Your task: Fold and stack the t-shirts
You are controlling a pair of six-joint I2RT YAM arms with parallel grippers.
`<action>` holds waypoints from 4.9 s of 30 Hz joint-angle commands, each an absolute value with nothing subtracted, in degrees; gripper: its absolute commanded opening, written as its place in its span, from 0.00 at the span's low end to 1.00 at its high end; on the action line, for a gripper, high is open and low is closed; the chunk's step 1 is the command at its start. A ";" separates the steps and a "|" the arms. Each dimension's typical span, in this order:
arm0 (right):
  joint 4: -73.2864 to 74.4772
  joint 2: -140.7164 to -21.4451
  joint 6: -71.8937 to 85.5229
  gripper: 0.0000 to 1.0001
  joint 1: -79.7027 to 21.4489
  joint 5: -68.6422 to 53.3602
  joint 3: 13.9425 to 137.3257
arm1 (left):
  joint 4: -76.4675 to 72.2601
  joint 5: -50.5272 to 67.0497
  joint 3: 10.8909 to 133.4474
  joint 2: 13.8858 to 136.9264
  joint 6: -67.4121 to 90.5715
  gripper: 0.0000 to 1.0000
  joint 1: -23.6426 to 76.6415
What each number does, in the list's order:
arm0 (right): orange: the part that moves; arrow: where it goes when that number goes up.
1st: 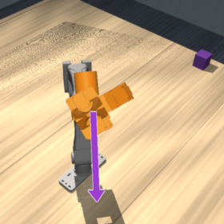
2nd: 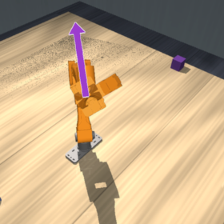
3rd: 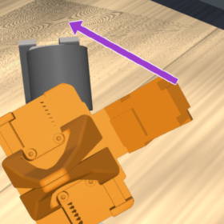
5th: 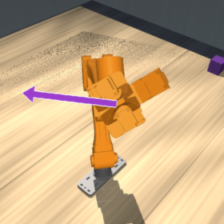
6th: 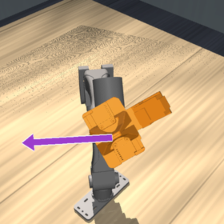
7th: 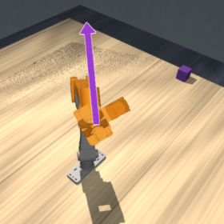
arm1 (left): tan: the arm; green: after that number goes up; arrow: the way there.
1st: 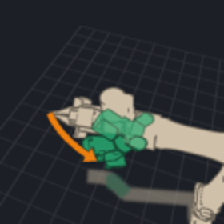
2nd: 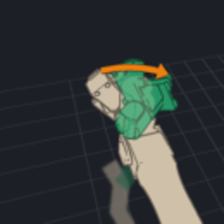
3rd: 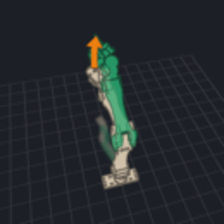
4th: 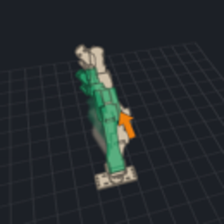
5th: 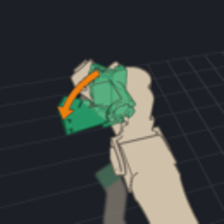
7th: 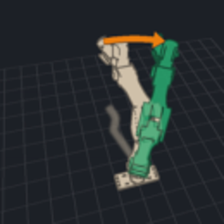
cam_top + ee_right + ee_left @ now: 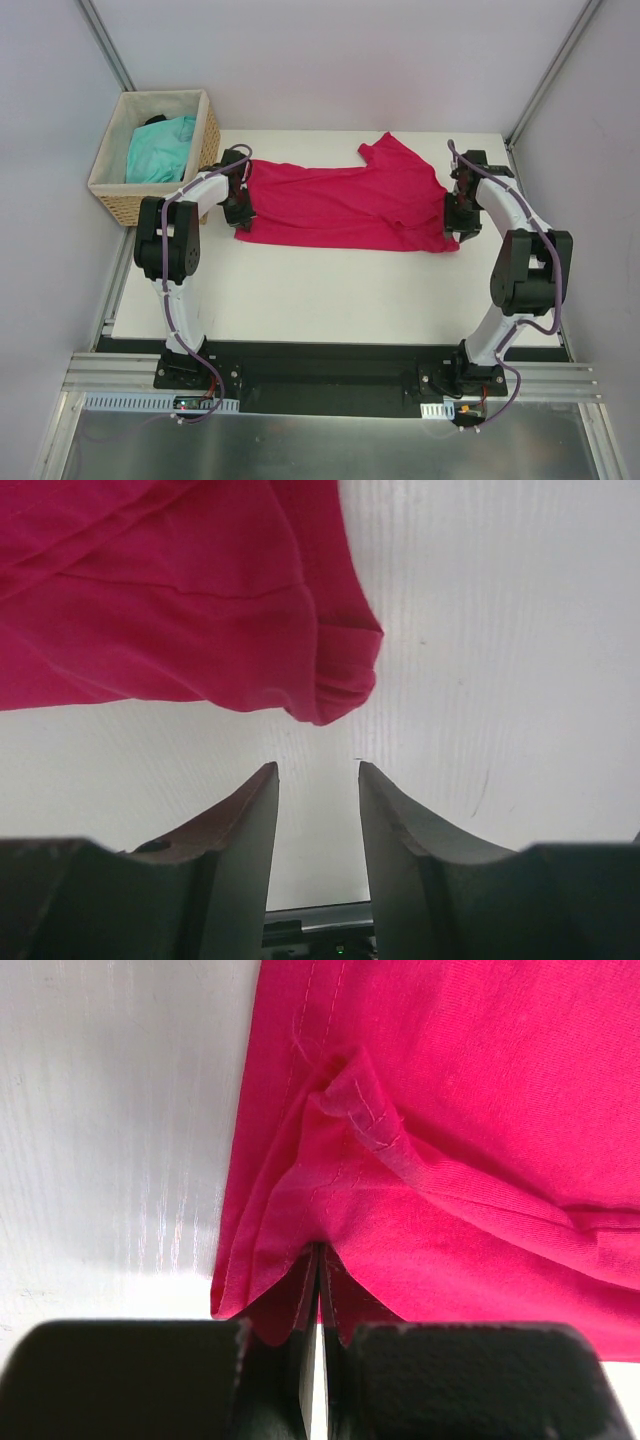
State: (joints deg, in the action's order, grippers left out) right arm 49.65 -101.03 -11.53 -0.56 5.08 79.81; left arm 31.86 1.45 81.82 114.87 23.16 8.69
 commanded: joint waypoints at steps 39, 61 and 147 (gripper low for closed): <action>48.17 -109.68 -13.01 0.38 -1.67 6.42 84.72 | 34.98 0.26 83.67 114.96 21.10 0.00 9.14; 50.71 -117.33 -15.91 0.01 2.81 5.36 90.60 | 38.14 -1.67 86.75 114.00 20.22 0.00 8.61; 46.76 -112.77 -13.89 0.39 7.65 4.92 90.09 | 39.99 5.01 80.42 116.28 21.97 0.00 7.82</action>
